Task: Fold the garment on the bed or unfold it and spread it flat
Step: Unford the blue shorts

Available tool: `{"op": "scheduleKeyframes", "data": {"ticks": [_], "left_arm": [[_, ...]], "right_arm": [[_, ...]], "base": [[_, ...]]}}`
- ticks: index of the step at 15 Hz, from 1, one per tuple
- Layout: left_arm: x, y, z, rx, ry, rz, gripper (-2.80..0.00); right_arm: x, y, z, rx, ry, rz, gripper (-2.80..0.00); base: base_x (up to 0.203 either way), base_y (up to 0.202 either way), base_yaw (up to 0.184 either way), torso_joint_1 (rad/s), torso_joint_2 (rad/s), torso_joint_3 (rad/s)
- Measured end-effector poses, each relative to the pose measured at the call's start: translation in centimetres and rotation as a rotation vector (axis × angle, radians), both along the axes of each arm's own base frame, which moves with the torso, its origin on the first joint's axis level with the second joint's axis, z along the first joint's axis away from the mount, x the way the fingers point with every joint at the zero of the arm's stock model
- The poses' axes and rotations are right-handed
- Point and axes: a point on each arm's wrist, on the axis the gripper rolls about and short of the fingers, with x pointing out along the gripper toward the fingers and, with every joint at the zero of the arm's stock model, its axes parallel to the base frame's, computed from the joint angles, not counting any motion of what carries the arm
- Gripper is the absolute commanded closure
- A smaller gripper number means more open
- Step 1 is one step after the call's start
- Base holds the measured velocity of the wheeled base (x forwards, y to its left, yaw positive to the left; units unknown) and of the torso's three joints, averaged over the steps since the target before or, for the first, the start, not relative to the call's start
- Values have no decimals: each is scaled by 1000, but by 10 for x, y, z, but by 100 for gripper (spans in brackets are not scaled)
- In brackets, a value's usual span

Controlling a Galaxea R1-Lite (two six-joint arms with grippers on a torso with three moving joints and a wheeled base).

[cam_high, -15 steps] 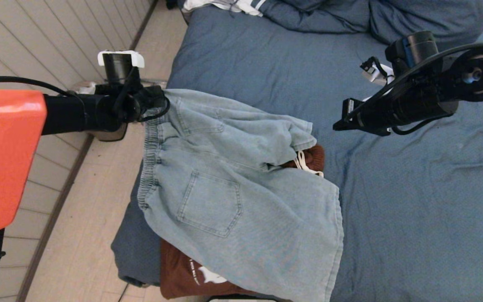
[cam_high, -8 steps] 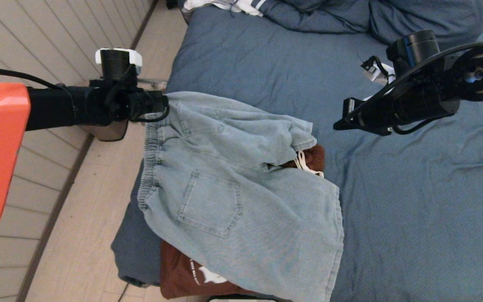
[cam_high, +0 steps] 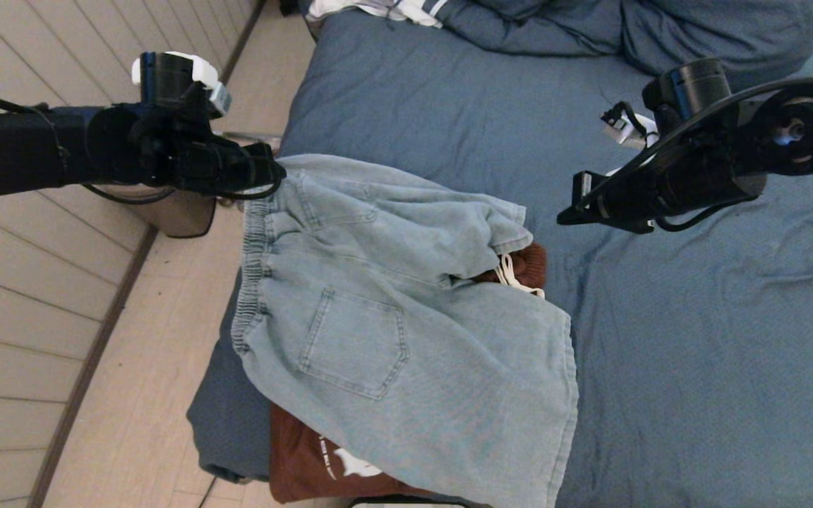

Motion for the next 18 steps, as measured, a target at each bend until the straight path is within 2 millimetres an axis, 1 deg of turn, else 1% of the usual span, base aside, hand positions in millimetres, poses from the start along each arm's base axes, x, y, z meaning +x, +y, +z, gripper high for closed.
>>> {"op": "scheduleKeyframes", "data": {"ticks": [2, 4, 8, 9, 10, 11, 13, 14, 18], "left_arm": [[-18, -1, -11, -32, 135, -72, 0], [-33, -5, -28, -29, 205, -104, 0], [-74, -28, -64, -26, 285, -181, 0], [-83, -29, -75, -32, 309, -187, 0], [-90, -29, -85, -44, 325, -186, 0], [-94, -30, -91, -61, 311, -187, 0], [-97, -33, -95, -81, 272, -199, 0], [-99, -33, -97, -79, 280, -200, 0], [-98, -35, -103, -75, 296, -208, 0]], "right_arm": [[5, 7, -9, -4, 25, 15, 0], [6, 18, -12, -8, 33, 45, 0], [-4, 31, -8, -13, 30, 87, 0], [-6, 35, -10, -18, 34, 102, -280], [-7, 38, -13, -24, 40, 113, -280], [-7, 40, -16, -32, 47, 122, -280], [-7, 42, -21, -40, 58, 130, -280], [-6, 43, -23, -44, 64, 132, -280], [9, 48, -39, -47, 85, 134, -280]], "base": [[0, 0, 0, 0, 0, 0], [0, 0, 0, 0, 0, 0], [0, 0, 0, 0, 0, 0], [0, 0, 0, 0, 0, 0], [0, 0, 0, 0, 0, 0], [0, 0, 0, 0, 0, 0], [0, 0, 0, 0, 0, 0], [0, 0, 0, 0, 0, 0], [0, 0, 0, 0, 0, 0]]}}
